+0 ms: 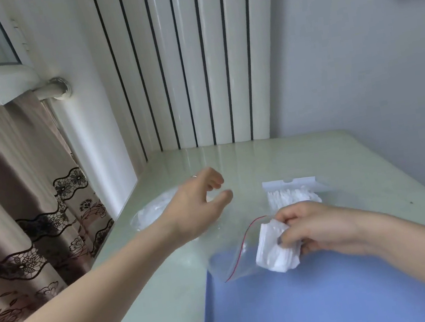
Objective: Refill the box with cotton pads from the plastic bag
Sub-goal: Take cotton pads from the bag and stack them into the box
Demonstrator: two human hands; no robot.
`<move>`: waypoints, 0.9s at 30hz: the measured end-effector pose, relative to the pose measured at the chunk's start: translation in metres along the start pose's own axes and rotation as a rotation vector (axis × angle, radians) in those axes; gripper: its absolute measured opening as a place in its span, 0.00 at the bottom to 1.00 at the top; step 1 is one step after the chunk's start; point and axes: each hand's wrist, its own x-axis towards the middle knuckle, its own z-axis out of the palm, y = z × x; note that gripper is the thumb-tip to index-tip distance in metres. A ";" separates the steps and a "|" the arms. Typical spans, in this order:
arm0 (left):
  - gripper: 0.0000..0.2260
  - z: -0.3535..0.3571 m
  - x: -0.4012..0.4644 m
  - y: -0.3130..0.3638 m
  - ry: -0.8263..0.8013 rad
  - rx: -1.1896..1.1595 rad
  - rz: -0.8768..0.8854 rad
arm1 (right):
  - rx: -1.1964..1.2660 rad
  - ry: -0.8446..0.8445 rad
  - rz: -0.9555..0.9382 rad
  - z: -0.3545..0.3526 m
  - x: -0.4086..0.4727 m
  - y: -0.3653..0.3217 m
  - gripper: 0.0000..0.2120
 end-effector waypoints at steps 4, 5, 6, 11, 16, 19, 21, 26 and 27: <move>0.20 0.021 -0.011 0.043 -0.169 0.050 0.072 | 0.231 0.152 0.002 -0.029 -0.012 0.004 0.08; 0.24 0.029 -0.012 0.053 -0.217 0.095 0.075 | 0.322 0.167 -0.010 -0.032 -0.015 0.004 0.10; 0.28 0.037 -0.014 0.062 -0.253 0.173 0.085 | 0.380 0.163 -0.022 -0.032 -0.016 0.004 0.12; 0.24 0.063 -0.011 0.081 -0.196 0.466 0.165 | 0.419 0.126 -0.070 -0.025 -0.019 0.003 0.12; 0.19 0.068 -0.004 0.080 -0.210 0.509 0.212 | 0.418 0.084 -0.115 -0.023 -0.018 0.003 0.14; 0.20 0.070 -0.002 0.078 -0.198 0.477 0.255 | 0.377 0.077 -0.134 -0.025 -0.018 0.004 0.14; 0.21 0.071 0.001 0.079 -0.177 0.487 0.301 | 0.368 0.101 -0.147 -0.027 -0.017 0.005 0.13; 0.21 0.078 0.004 0.089 -0.100 0.652 0.378 | 0.402 0.109 -0.183 -0.027 -0.017 0.005 0.11; 0.19 0.077 0.006 0.091 -0.089 0.662 0.390 | 0.395 0.100 -0.193 -0.029 -0.017 0.005 0.11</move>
